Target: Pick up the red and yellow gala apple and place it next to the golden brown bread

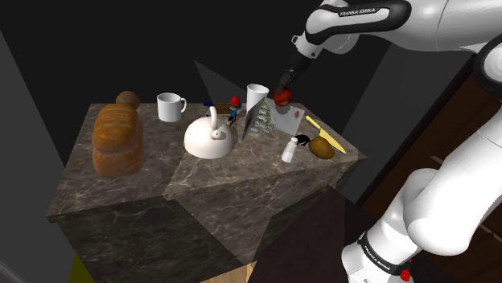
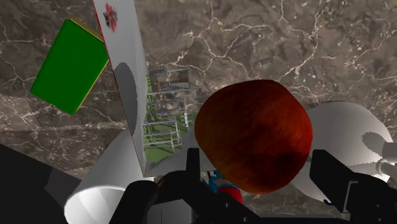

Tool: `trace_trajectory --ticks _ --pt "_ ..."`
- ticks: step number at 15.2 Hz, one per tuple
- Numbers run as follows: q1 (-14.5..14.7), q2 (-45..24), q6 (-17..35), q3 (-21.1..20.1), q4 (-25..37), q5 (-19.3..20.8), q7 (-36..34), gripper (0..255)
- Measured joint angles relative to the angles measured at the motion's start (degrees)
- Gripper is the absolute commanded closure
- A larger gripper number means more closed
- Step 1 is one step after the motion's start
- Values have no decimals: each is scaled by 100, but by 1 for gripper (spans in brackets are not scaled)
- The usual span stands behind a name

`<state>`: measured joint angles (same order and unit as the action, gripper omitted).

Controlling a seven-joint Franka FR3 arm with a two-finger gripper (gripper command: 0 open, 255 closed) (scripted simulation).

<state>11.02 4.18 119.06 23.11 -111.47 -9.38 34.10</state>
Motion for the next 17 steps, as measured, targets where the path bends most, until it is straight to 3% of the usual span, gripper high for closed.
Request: trace_trajectory --ticks 8,17 --pt "25 78 -495 -43 442 85 -172 255" --pt "514 223 -248 -722 211 339 -1395 255"
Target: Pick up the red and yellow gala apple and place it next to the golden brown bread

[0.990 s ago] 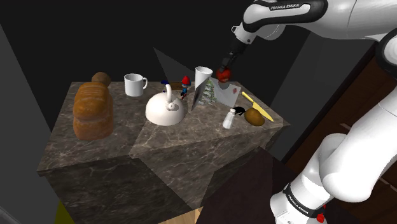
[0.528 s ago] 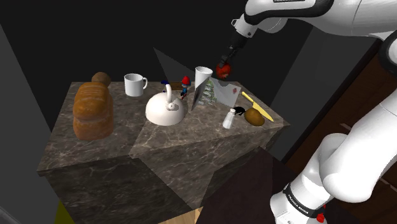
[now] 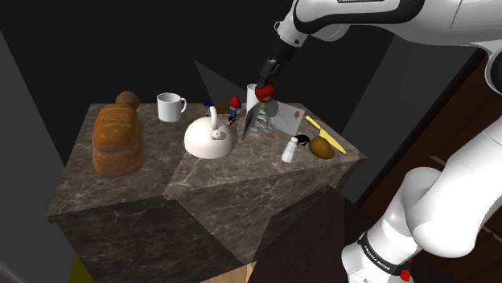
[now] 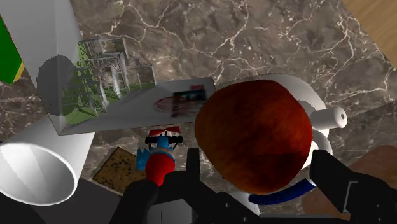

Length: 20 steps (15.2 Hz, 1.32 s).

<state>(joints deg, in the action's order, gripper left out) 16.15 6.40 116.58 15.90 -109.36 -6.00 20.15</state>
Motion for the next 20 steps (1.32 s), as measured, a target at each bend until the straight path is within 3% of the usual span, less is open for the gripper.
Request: trace_trajectory --ticks 9,20 --pt "520 -284 130 -674 259 193 -1260 255" --pt "1178 -1191 -5 -1331 1358 494 -2697 255"
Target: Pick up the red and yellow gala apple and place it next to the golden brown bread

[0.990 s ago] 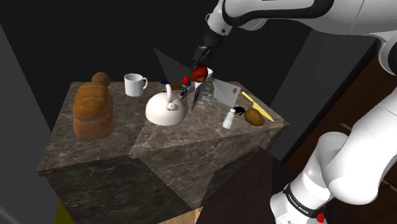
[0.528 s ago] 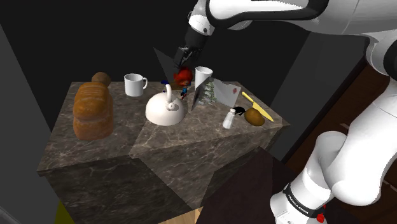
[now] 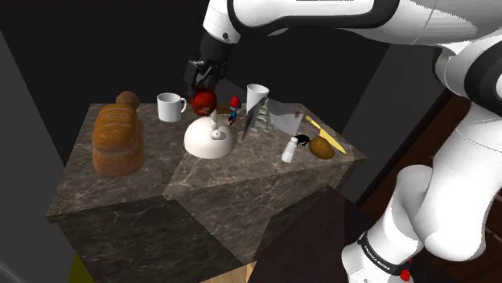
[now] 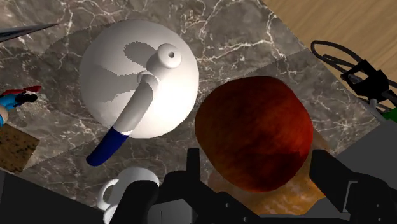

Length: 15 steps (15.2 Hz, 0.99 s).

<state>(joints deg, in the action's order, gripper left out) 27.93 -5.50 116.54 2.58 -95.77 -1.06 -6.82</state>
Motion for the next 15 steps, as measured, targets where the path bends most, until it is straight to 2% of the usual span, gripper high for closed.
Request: trace_trajectory --ticks 5,11,15 --pt "316 -657 -234 -206 892 167 -576 255" --pt "757 -1677 -724 -379 2384 387 -1211 255" --pt "1093 -2641 -1264 -439 3872 530 -1574 255"
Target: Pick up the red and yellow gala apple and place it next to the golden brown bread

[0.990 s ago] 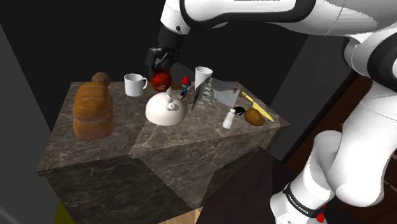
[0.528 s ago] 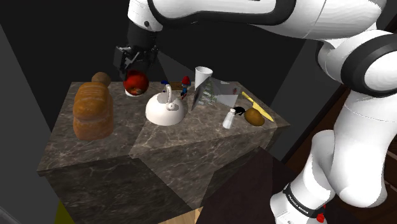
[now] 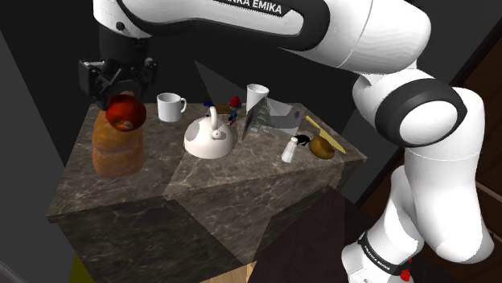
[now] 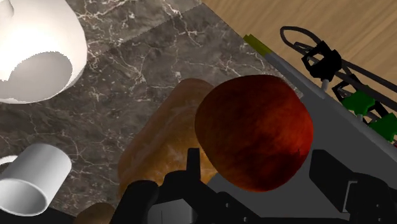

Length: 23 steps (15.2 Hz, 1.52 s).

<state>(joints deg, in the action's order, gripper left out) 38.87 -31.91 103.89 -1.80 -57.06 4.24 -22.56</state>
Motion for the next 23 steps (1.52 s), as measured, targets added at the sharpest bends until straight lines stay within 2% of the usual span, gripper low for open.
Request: trace_trajectory --ticks 1,3,17,23 --pt "85 -337 -223 -5 557 30 -65 255" --pt "149 -599 -300 -6 887 51 -121 255" --pt "129 -209 1012 -5 -819 76 -233 255" --pt "123 -235 1443 -1 -1224 89 -263 255"
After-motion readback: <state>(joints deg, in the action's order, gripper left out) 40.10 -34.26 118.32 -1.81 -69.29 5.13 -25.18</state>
